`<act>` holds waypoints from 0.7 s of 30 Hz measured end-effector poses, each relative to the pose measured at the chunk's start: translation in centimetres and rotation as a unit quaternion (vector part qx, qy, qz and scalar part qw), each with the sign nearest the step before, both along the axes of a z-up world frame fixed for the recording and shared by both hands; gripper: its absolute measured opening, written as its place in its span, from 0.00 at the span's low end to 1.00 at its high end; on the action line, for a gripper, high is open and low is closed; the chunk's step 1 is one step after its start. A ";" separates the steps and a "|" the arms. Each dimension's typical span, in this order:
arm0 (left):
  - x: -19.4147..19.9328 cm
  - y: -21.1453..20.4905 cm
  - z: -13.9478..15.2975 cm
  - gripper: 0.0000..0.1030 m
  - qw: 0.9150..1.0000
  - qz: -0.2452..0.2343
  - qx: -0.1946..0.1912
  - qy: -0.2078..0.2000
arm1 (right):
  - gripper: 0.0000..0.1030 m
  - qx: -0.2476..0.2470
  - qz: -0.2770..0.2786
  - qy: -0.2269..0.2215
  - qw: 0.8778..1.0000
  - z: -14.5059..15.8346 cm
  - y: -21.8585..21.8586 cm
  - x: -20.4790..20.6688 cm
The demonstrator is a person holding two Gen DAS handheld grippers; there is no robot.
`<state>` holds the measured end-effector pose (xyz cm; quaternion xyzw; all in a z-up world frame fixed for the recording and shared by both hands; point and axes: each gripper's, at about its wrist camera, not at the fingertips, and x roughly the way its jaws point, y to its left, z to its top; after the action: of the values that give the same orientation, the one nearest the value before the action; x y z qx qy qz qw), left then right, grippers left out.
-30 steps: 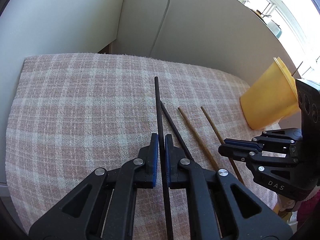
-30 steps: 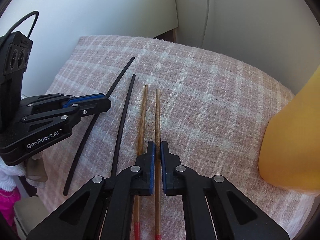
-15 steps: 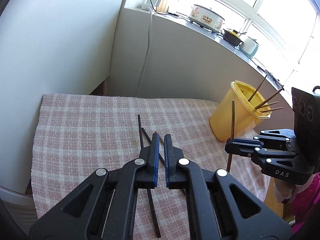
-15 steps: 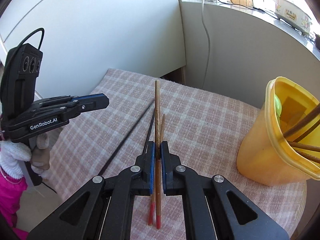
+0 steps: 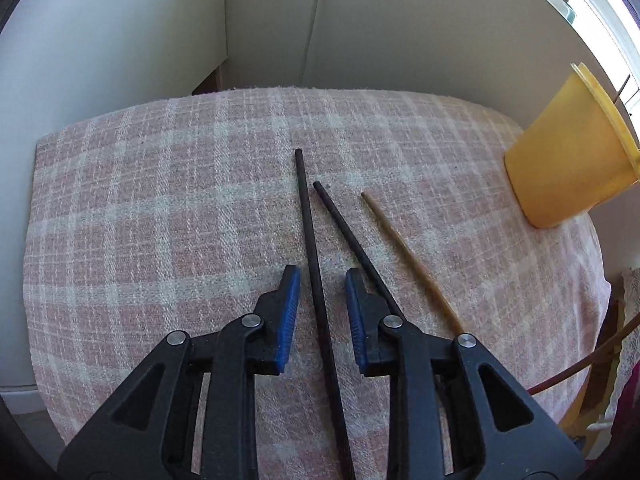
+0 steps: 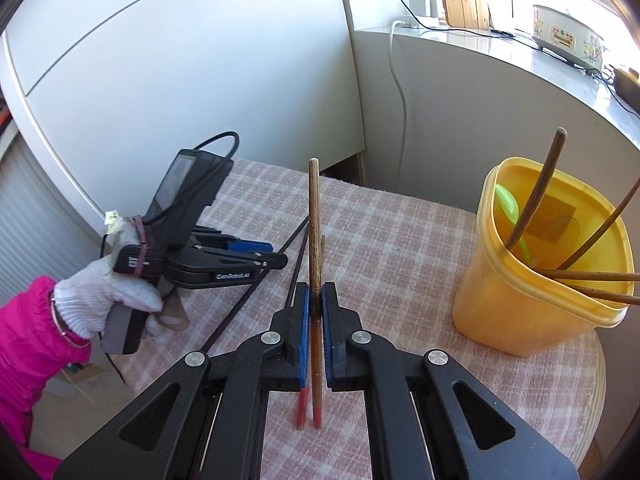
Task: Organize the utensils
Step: 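Lift the black chopstick with the left tool while the right tool lifts the wooden chopstick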
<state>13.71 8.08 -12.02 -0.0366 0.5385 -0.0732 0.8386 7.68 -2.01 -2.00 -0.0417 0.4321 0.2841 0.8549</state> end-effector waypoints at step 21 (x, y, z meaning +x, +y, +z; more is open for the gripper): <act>-6.0 1.4 12.3 0.03 0.980 -0.012 -0.087 -0.177 | 0.04 0.046 -0.029 -0.062 0.997 4.1 -5.0 -2.7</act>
<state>7.67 9.52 0.27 -0.0892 0.3739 -0.1347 0.9133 4.96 -6.97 2.08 -0.0071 0.3654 0.2760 0.8890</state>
